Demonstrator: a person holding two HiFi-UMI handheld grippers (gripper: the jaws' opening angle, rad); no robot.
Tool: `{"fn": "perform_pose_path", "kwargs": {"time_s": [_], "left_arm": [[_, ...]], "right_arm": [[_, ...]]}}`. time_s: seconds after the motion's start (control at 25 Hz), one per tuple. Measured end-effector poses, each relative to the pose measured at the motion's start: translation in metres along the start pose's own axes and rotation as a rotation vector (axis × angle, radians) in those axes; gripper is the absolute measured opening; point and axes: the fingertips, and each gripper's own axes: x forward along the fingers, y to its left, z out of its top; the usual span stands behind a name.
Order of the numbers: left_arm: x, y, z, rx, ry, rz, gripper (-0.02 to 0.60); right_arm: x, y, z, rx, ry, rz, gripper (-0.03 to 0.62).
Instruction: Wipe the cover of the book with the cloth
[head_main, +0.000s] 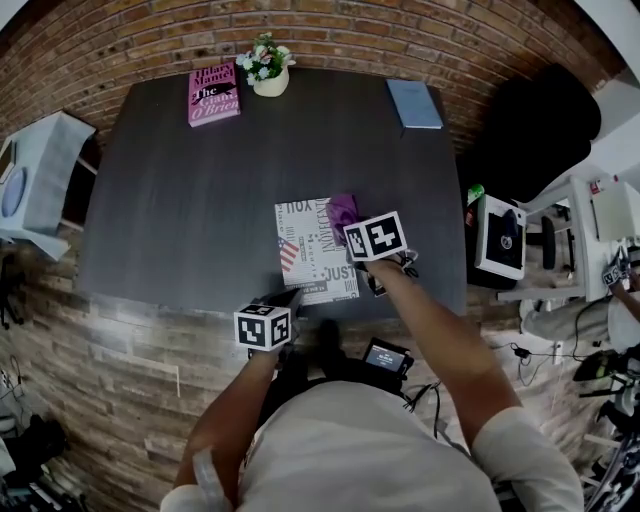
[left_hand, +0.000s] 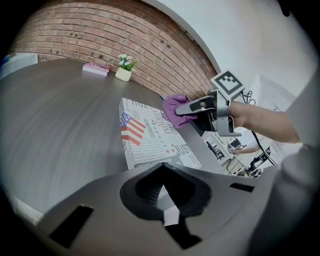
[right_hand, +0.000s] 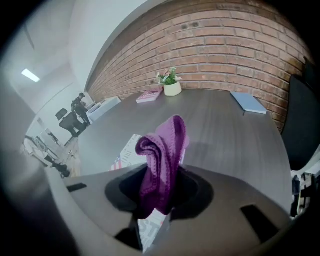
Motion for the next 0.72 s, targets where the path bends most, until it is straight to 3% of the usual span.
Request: {"fn": "perform_pose_path", "kwargs": {"time_s": [0.72], "left_arm": [[-0.008,0.007,-0.002,-0.013,0.002,0.009,0.006]], "right_arm": [[0.046,0.117,-0.021,0.049,0.084,0.253,0.124]]}}
